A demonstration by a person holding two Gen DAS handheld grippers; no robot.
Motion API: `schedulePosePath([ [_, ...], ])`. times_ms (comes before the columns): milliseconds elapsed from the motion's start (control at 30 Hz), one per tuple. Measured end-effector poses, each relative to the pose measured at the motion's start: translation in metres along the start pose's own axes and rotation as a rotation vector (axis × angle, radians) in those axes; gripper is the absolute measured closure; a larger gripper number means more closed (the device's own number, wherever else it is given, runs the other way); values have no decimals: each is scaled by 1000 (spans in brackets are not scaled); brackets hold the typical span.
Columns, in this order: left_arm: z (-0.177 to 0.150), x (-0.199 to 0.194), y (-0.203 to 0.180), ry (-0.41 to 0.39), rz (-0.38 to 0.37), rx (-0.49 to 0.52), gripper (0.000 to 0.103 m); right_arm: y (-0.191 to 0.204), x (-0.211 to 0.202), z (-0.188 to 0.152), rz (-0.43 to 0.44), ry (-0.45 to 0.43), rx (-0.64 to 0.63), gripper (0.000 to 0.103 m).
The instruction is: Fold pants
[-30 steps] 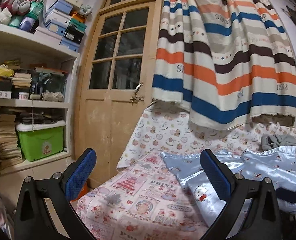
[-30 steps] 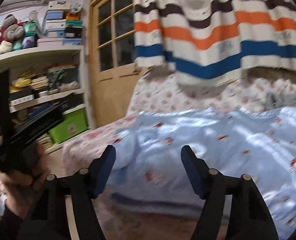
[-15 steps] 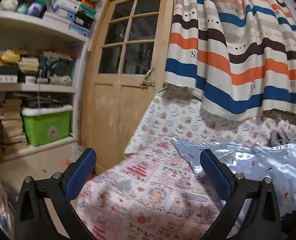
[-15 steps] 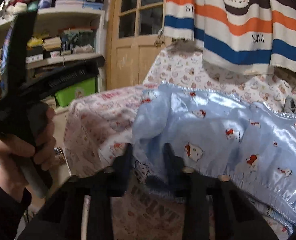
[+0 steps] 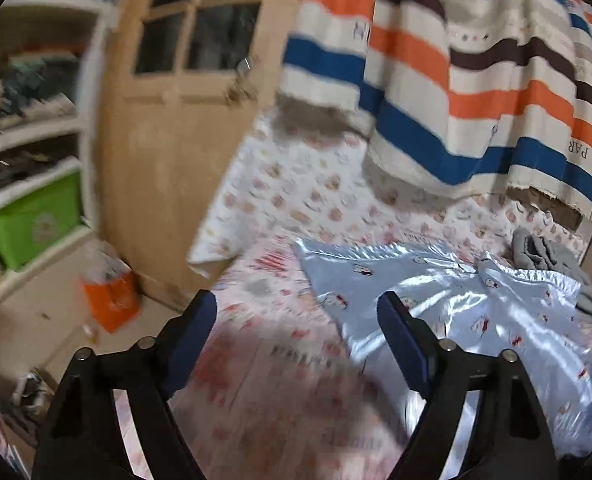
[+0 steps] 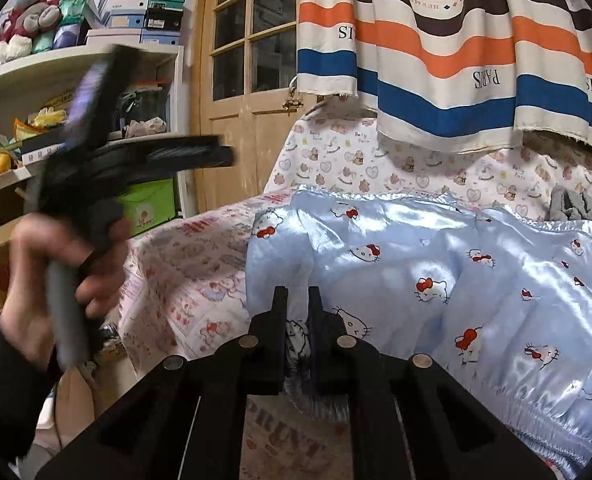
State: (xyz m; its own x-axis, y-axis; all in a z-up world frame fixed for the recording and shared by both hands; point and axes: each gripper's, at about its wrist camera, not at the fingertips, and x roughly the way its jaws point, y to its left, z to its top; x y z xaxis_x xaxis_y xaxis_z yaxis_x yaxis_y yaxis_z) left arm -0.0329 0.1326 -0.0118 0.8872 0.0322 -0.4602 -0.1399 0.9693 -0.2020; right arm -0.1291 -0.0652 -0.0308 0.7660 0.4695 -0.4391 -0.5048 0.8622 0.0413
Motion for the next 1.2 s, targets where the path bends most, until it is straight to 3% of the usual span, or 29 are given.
schedulePosePath([
  [100,30,50,1,126,-63,-5,32,-3,-3,4,0,-11,15,94],
  [167,43,78,1,183,-46,-2,47,-4,-4,4,-1,-15,23,94],
  [233,54,105,2,230,-39,-17,53,-5,-5,4,-2,-15,27,94],
  [333,62,141,2,312,-66,-27,54,-7,-3,3,-4,-7,33,94],
  [533,62,193,2,445,-26,-29,54,-9,2,5,5,9,49,94],
  [600,63,201,3,456,-45,-52,72,-9,3,5,7,11,48,94],
  [633,63,204,3,465,-58,-61,98,-8,3,4,8,12,48,94],
  [667,65,208,3,480,-68,-72,102,-8,4,4,10,13,49,94],
  [767,75,206,3,428,-64,-67,102,-7,8,4,46,40,46,94],
  [867,93,205,4,373,22,-25,102,-5,8,5,72,45,46,94],
  [1033,110,214,10,356,137,9,102,5,13,5,104,50,45,94],
  [1167,103,221,14,369,157,26,102,11,23,0,114,74,39,94],
  [1200,101,222,15,372,160,33,102,12,22,-1,119,74,31,87],
])
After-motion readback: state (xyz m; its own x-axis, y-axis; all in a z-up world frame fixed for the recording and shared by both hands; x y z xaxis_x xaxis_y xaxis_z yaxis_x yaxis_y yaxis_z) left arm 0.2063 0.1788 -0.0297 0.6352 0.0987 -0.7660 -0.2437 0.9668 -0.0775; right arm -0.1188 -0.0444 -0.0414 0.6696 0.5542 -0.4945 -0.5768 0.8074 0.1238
